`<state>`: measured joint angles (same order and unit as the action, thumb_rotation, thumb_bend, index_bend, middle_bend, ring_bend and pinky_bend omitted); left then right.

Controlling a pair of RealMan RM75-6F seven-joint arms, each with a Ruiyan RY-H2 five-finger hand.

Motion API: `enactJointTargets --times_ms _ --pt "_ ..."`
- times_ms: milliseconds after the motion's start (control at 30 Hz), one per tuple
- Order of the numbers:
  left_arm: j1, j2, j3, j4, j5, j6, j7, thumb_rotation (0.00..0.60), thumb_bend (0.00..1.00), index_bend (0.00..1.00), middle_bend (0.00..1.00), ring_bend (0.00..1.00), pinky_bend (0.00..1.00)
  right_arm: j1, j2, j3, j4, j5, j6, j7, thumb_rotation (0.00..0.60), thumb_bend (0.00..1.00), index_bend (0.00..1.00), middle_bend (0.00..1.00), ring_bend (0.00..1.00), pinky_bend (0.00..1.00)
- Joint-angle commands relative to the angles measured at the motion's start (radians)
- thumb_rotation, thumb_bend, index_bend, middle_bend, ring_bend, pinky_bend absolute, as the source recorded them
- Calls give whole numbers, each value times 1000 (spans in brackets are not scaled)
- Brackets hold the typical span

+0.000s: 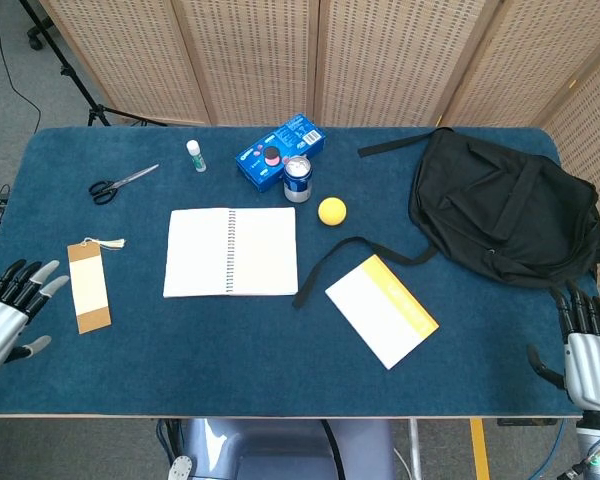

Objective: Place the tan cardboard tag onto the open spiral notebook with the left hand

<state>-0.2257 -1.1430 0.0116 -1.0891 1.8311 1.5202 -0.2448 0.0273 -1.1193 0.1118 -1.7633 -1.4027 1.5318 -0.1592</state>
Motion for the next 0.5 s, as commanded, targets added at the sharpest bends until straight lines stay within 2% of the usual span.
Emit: enactJointTargets --times_ms 33,200,367,500 --pt "-127 -115 27 382 86 -41 -195 600 145 0 0 0 0 11 -28 20 18 39 -9 -44 600 363 0 0 0 0" --pt "-193 -215 80 607 102 -129 -334 600 167 0 0 0 0 18 -54 40 33 84 -9 -85 600 362 0 0 0 0" --pt "-239 -292 121 736 109 -206 -402 600 179 0 0 0 0 24 -64 54 51 118 -14 -100 600 363 0 0 0 0" --pt "-272 -332 156 787 124 -233 -412 600 190 0 0 0 0 30 -71 62 63 141 -25 -107 600 363 0 0 0 0"
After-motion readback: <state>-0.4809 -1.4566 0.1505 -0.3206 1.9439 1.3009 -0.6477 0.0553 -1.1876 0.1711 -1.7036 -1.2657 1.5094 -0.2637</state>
